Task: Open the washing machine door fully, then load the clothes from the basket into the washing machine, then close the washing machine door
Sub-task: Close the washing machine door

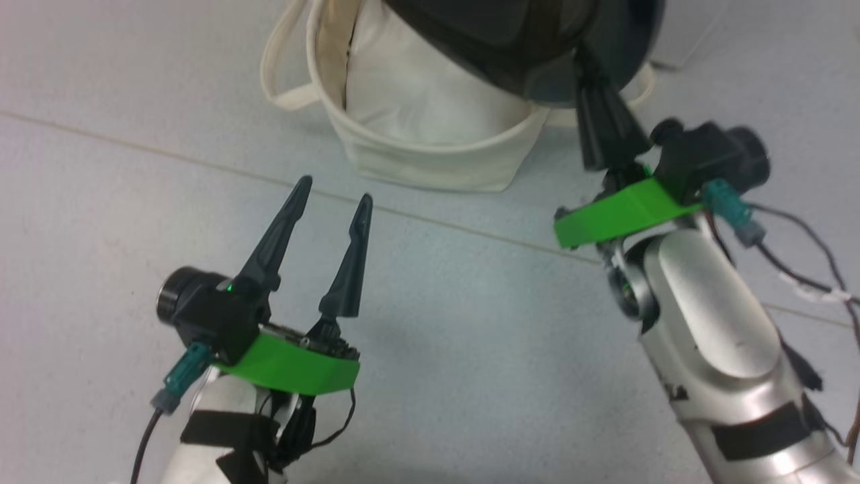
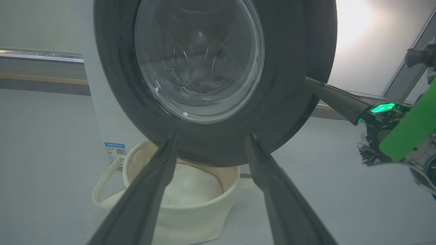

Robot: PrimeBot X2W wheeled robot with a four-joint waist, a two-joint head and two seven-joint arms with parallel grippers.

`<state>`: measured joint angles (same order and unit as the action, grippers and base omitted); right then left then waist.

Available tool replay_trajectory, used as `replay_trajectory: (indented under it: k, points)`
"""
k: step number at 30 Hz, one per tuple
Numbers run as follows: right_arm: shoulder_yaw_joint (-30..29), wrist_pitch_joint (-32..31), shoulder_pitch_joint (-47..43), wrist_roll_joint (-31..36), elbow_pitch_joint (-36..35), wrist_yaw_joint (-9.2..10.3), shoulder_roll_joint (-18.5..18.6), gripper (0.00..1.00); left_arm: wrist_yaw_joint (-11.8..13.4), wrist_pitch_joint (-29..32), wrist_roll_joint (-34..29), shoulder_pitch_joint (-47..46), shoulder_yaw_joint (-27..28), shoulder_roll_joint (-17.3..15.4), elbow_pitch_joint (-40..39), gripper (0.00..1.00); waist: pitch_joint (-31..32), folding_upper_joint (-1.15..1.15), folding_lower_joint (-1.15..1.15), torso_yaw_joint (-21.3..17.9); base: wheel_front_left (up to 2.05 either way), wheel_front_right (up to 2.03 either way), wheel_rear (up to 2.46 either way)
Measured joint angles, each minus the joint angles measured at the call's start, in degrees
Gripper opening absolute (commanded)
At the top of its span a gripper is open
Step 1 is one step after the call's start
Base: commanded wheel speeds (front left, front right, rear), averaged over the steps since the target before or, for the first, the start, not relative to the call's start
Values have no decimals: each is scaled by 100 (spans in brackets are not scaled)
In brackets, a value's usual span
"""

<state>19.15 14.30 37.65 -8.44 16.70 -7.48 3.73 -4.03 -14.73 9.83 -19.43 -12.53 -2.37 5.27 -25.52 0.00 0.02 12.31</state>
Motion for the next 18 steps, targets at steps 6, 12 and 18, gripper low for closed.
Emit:
replay_trajectory:
  k: [6,12,18]
  points:
    - [-389,2,333,194,202,-1,37,0,105,0,108,-253,-198,20,0,100,-456,0,0,160,0,0,0]
    - [-775,43,466,255,203,-2,36,0,131,0,401,-346,-238,24,-2,100,-630,0,-1,254,0,0,0]
    - [-1358,43,633,246,207,-2,41,0,132,0,464,-491,-310,27,-34,100,-726,0,-2,266,0,0,0]
